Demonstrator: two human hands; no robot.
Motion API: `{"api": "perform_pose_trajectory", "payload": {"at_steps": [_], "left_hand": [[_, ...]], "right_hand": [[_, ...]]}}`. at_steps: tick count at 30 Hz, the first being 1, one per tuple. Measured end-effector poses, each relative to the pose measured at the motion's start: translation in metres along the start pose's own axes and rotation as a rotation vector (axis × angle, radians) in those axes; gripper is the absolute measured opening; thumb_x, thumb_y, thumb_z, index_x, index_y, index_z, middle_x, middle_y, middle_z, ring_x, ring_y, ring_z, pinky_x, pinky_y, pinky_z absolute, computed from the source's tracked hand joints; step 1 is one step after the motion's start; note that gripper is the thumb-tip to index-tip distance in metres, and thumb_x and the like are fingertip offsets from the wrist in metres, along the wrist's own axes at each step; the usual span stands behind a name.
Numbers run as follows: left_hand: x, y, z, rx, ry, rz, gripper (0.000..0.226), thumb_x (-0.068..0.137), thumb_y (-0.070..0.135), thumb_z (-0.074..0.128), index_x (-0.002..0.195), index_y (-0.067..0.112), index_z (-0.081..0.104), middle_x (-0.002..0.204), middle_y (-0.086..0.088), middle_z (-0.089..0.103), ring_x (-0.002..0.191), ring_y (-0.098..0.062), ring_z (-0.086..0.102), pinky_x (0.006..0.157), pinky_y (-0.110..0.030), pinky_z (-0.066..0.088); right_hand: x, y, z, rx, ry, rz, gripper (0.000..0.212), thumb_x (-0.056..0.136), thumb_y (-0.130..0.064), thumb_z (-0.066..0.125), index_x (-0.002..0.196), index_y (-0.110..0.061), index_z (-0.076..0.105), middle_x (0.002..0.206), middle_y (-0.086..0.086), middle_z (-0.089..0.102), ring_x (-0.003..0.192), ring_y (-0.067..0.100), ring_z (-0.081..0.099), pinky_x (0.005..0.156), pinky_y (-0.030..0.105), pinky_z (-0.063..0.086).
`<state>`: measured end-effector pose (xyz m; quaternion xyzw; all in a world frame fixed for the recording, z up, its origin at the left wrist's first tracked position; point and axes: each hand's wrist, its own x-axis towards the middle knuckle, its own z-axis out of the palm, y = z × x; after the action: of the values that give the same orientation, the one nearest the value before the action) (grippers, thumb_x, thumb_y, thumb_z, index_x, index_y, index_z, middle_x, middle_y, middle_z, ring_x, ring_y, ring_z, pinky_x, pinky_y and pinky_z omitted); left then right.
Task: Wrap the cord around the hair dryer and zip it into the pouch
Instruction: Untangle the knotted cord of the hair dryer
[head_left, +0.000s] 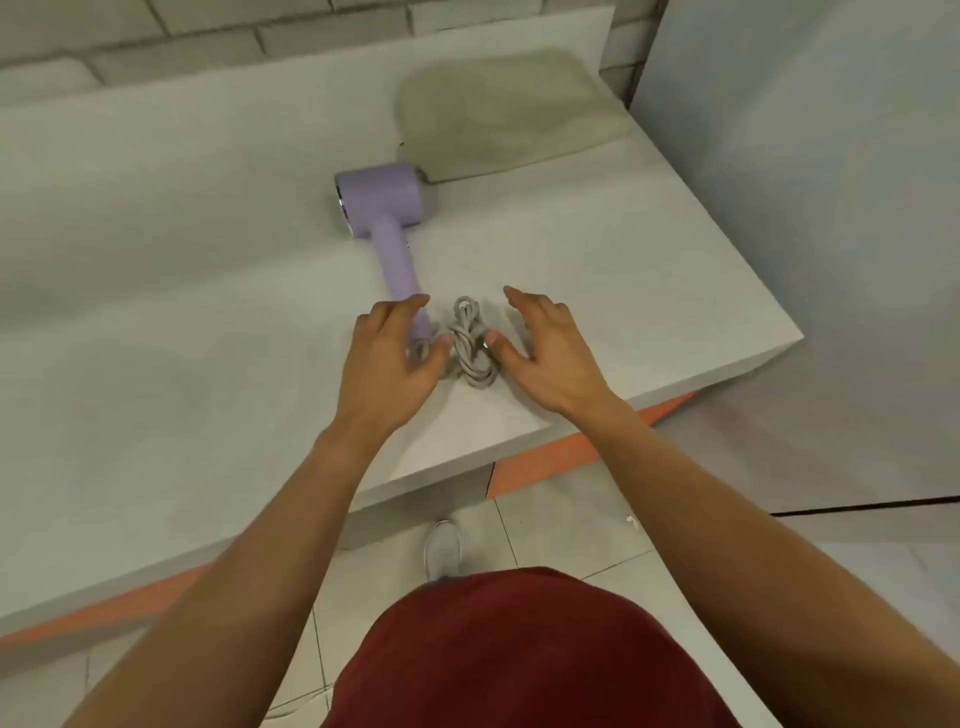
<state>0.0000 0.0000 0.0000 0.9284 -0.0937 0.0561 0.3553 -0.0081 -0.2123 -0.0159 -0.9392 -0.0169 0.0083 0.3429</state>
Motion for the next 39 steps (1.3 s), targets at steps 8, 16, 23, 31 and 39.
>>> {"api": "perform_pose_trajectory", "payload": {"at_steps": [8, 16, 23, 31, 39], "left_hand": [[0.021, -0.01, -0.019, -0.117, -0.125, -0.018, 0.022, 0.097, 0.034, 0.066, 0.112, 0.021, 0.075, 0.096, 0.006, 0.075, 0.077, 0.002, 0.064, 0.073, -0.001, 0.042], [0.041, 0.006, -0.01, -0.159, -0.452, -0.169, 0.061, 0.088, 0.069, 0.061, 0.086, 0.01, 0.073, 0.068, -0.004, 0.073, 0.06, -0.019, 0.071, 0.061, -0.043, 0.061], [0.054, 0.009, -0.006, -0.375, -0.505, -0.283, 0.023, 0.085, 0.037, 0.081, 0.096, 0.018, 0.074, 0.083, -0.001, 0.076, 0.071, -0.02, 0.075, 0.07, -0.042, 0.064], [0.065, 0.018, -0.012, -0.603, -0.628, -0.286, 0.029, 0.095, 0.013, 0.073, 0.123, 0.019, 0.071, 0.111, 0.0, 0.077, 0.104, -0.017, 0.073, 0.091, -0.031, 0.058], [0.075, 0.043, 0.001, -0.669, -0.554, -0.289, 0.04, 0.093, -0.007, 0.066, 0.125, 0.016, 0.065, 0.117, -0.003, 0.074, 0.114, -0.02, 0.069, 0.101, -0.035, 0.055]], "right_hand": [[0.008, -0.009, 0.012, -0.008, -0.116, 0.092, 0.056, 0.098, -0.033, 0.061, 0.15, -0.017, 0.052, 0.141, 0.004, 0.06, 0.125, 0.028, 0.053, 0.105, 0.035, 0.042], [-0.001, -0.018, 0.027, 0.022, 0.062, 0.082, 0.034, 0.094, -0.011, 0.069, 0.128, -0.014, 0.07, 0.114, 0.006, 0.071, 0.089, 0.014, 0.058, 0.077, 0.012, 0.037], [0.0, -0.028, 0.007, 0.223, 0.086, 0.115, 0.047, 0.087, -0.011, 0.079, 0.132, -0.021, 0.069, 0.119, -0.002, 0.068, 0.089, 0.01, 0.068, 0.087, 0.021, 0.056], [0.016, -0.015, -0.048, 0.673, -0.211, 0.314, 0.066, 0.094, -0.024, 0.076, 0.153, -0.03, 0.047, 0.13, -0.007, 0.065, 0.109, 0.011, 0.072, 0.098, 0.036, 0.058], [0.035, -0.003, -0.081, 0.56, -0.308, 0.084, 0.071, 0.085, -0.02, 0.087, 0.147, -0.031, 0.054, 0.13, -0.01, 0.066, 0.111, 0.012, 0.07, 0.097, 0.031, 0.059]]}}
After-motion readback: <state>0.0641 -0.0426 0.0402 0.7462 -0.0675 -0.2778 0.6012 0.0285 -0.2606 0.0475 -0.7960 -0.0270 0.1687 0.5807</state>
